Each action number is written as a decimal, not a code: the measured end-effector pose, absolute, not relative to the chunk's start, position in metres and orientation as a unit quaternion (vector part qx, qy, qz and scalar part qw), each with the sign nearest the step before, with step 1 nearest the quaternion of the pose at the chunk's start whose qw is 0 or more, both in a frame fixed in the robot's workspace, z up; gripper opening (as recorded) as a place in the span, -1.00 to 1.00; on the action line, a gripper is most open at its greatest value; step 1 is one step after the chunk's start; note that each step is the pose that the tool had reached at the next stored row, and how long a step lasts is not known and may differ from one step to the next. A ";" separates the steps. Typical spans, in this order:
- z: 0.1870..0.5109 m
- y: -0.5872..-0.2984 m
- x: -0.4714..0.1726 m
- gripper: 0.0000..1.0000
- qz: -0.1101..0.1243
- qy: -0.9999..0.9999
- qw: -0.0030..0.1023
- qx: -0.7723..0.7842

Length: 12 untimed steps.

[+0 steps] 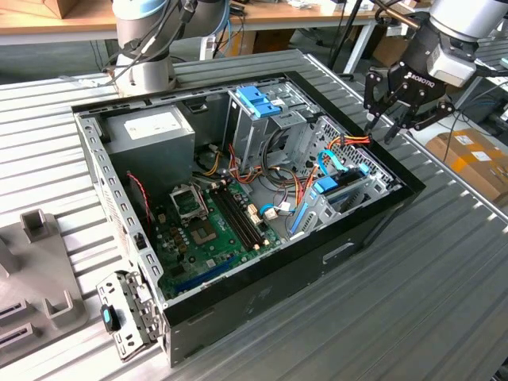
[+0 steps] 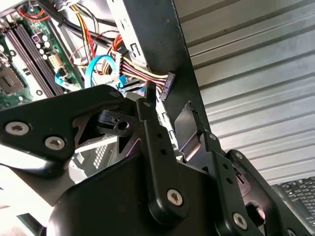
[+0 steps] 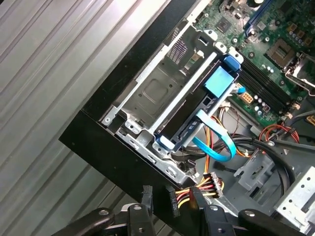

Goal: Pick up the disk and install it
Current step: 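Insert the second disk wire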

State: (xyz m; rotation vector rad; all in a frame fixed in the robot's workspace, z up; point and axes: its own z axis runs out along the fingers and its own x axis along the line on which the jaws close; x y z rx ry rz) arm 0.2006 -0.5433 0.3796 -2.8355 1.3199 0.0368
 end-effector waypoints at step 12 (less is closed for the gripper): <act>0.377 -0.543 0.201 -0.14 0.012 0.410 0.007 -0.912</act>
